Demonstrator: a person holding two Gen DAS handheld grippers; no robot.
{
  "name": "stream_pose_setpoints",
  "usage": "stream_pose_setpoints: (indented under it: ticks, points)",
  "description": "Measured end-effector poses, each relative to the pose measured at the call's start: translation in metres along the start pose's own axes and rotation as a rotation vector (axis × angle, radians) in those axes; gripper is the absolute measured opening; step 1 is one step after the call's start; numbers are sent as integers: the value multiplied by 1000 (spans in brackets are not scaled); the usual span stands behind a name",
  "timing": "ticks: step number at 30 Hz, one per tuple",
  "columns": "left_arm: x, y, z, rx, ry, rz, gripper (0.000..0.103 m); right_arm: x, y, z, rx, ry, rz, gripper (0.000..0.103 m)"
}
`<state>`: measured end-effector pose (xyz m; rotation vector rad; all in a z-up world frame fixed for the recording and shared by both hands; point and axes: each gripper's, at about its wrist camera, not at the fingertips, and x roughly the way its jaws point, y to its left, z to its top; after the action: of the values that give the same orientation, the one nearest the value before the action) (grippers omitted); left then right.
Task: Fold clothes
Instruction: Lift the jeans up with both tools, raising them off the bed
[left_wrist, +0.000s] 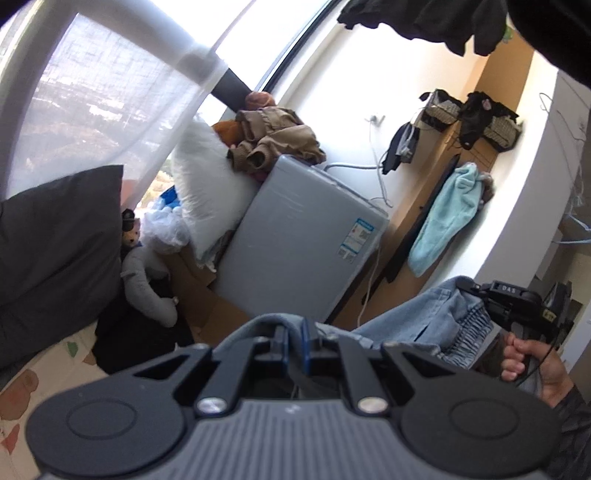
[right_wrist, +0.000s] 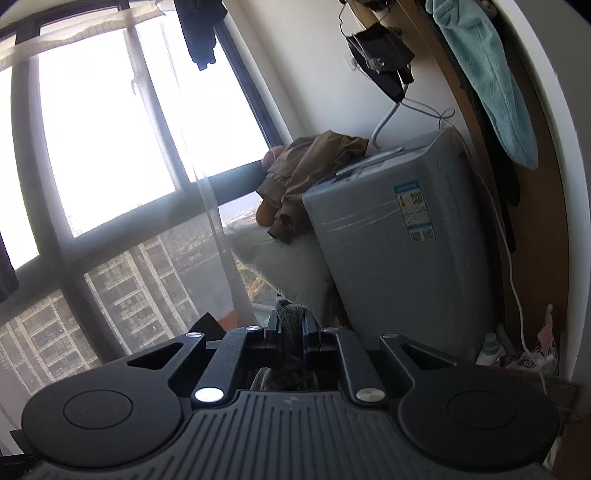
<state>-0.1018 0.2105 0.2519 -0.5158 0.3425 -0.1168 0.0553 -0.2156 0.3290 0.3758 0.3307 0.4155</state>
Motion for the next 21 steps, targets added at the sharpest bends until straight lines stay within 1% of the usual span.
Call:
stream_pose_setpoints:
  ticks: [6, 12, 16, 21]
  points:
    - [15, 61, -23, -64, 57, 93, 7, 62, -13, -60, 62, 120, -16, 9]
    - [24, 116, -37, -121, 101, 172, 7, 114, -5, -112, 86, 222, -21, 9]
    - [26, 144, -42, -158, 121, 209, 7, 142, 7, -138, 92, 277, -22, 9]
    - [27, 176, -51, -196, 139, 247, 7, 172, 20, -160, 81, 335, -26, 9]
